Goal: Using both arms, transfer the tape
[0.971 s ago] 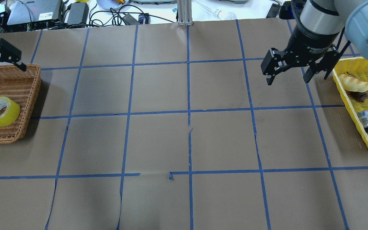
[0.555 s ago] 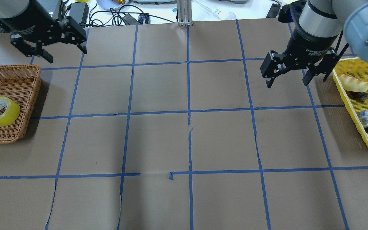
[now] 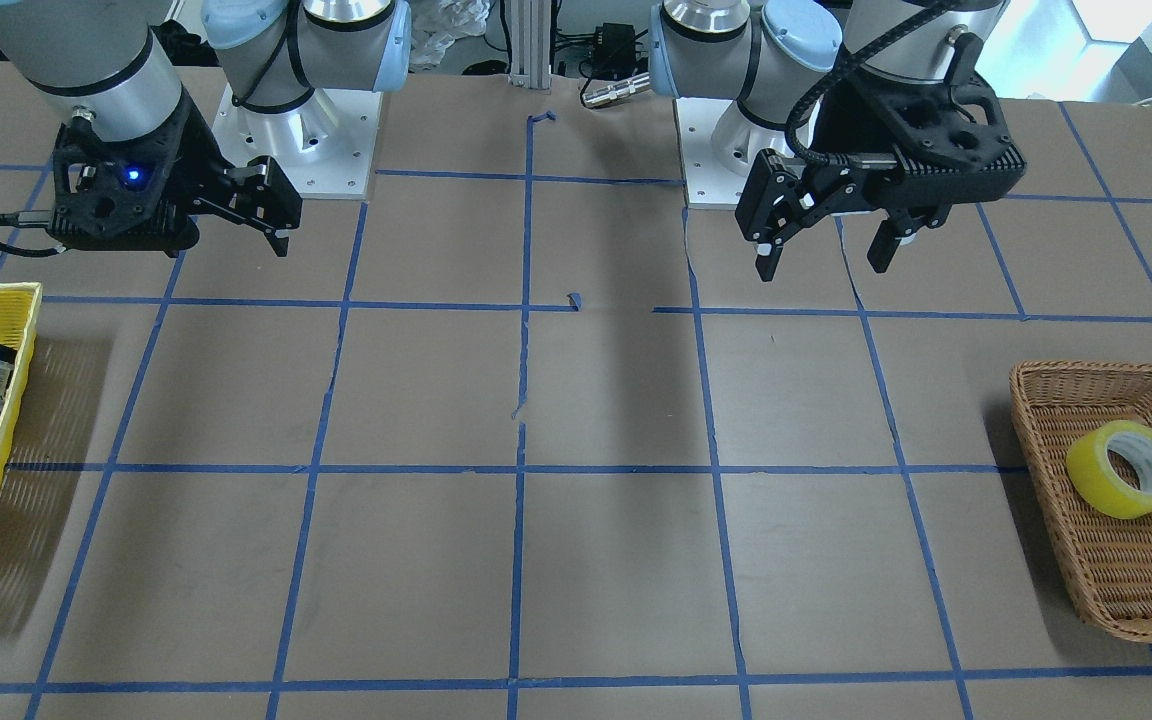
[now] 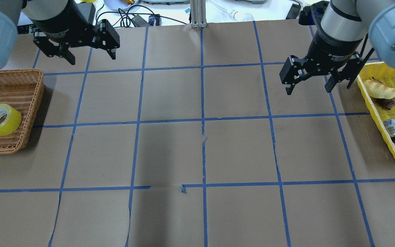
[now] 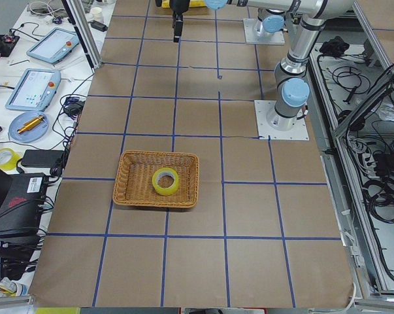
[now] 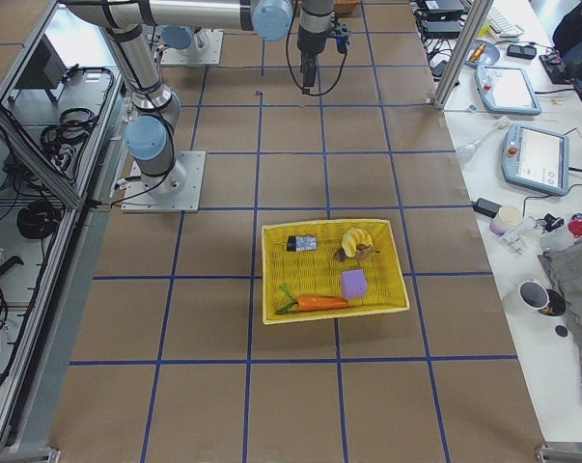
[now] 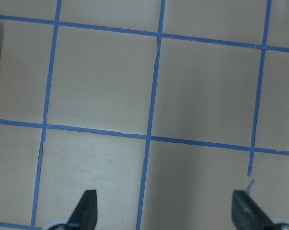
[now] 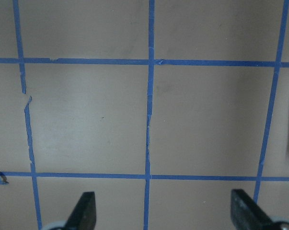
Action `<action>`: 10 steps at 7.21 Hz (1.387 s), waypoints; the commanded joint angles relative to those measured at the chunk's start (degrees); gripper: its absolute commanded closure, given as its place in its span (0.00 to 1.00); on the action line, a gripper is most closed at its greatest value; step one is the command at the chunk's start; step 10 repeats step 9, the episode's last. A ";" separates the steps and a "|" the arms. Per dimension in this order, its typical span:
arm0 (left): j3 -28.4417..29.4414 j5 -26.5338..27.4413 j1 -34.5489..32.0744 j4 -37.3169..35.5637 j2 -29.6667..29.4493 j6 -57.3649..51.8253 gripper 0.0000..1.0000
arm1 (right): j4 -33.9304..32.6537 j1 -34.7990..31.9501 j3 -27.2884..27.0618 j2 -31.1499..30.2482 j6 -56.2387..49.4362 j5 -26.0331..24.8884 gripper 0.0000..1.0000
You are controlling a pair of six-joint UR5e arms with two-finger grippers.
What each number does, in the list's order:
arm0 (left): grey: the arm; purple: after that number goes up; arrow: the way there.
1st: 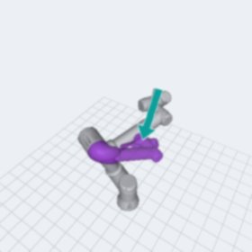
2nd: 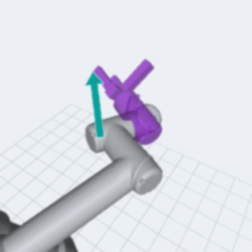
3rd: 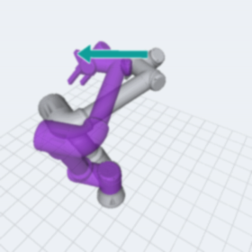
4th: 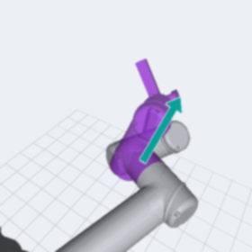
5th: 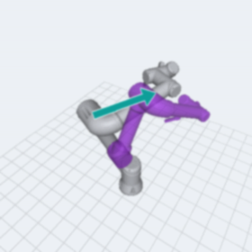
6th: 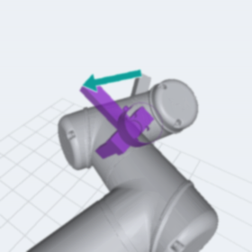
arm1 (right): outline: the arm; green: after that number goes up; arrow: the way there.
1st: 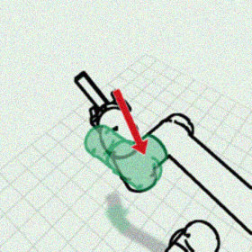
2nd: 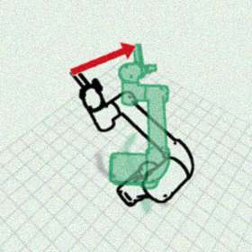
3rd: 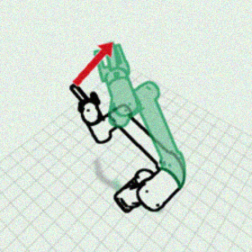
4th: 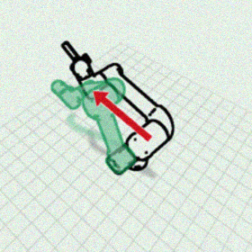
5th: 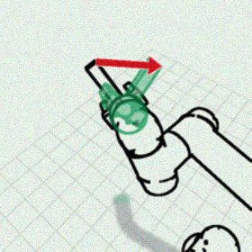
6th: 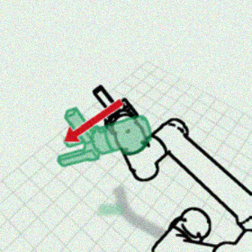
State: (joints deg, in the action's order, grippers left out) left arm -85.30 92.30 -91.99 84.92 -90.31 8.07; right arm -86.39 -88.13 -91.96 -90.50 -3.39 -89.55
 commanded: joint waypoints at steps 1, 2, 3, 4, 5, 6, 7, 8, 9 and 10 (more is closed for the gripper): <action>0.22 0.24 1.10 1.92 0.22 -1.39 0.00 | 0.00 -0.03 0.02 -0.12 0.13 0.60 0.00; -0.56 0.24 4.07 2.53 0.48 -4.27 0.00 | 0.00 0.06 0.02 -0.12 -0.04 0.34 0.00; -0.22 -0.63 4.62 3.40 0.48 -5.16 0.00 | 0.00 0.06 0.02 -0.12 -0.04 0.51 0.00; -0.31 -1.94 4.72 3.41 0.48 -5.17 0.00 | 0.00 0.15 0.02 -0.12 -0.04 0.08 0.00; -0.83 -1.43 4.63 3.24 -0.30 -5.17 0.00 | -0.26 0.15 0.28 -0.20 -0.04 0.42 0.00; -0.75 -2.12 5.06 3.15 0.13 -5.17 0.00 | -0.70 0.06 0.72 -0.38 -0.04 0.77 0.00; -0.57 -1.69 4.89 3.15 0.56 -5.17 0.00 | -0.79 0.15 0.46 -0.64 -0.21 0.60 0.00; -0.57 -2.04 4.89 3.32 0.57 -5.17 0.00 | -0.88 0.06 0.46 -0.64 -1.78 0.43 0.00; -0.75 -2.21 4.89 2.80 -0.48 -5.00 0.00 | -0.88 0.06 0.46 -0.64 -1.97 0.34 0.00; -0.75 -2.21 4.89 2.80 -0.48 -5.00 0.00 | -0.88 0.06 0.46 -0.64 -1.97 0.34 0.00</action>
